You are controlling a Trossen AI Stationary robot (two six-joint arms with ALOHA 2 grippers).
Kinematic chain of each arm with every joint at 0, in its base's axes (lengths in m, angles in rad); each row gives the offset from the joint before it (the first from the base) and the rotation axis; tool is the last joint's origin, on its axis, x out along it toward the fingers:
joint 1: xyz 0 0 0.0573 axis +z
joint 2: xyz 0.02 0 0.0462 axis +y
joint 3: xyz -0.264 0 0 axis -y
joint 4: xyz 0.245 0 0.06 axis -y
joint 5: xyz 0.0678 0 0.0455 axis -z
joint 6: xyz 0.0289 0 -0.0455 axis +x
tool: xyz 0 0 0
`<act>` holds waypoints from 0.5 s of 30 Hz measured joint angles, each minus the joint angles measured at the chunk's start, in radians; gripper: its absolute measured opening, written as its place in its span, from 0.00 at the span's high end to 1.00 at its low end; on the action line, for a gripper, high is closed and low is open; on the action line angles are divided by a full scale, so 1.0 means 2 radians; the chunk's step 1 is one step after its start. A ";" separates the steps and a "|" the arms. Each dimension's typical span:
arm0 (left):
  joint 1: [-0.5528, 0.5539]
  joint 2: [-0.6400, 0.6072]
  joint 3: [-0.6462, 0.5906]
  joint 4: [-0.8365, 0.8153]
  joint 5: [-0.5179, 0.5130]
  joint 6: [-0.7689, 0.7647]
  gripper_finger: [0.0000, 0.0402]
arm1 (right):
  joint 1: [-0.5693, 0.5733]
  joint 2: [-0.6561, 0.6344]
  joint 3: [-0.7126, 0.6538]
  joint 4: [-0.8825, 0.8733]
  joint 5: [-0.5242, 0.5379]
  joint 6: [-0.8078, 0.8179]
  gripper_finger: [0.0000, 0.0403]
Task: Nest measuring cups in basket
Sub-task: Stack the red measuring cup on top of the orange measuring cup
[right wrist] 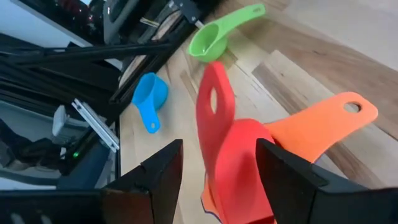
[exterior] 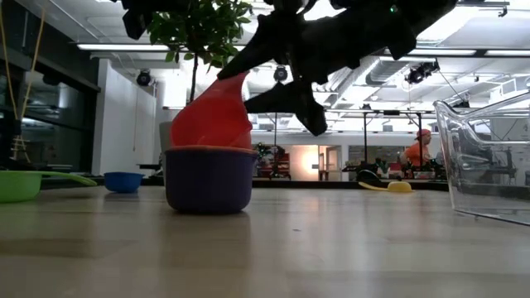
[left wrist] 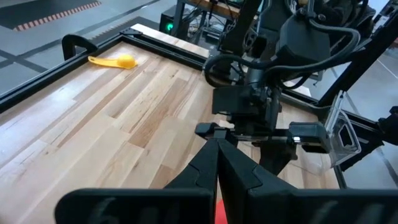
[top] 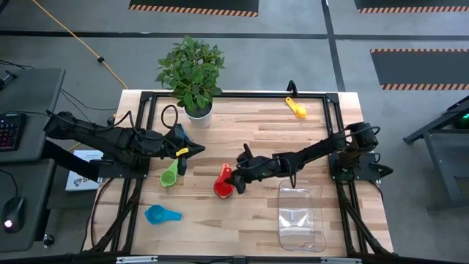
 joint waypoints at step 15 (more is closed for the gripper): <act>0.000 0.000 0.000 -0.001 0.000 0.000 1.00 | -0.003 0.000 0.000 0.023 -0.019 -0.004 0.96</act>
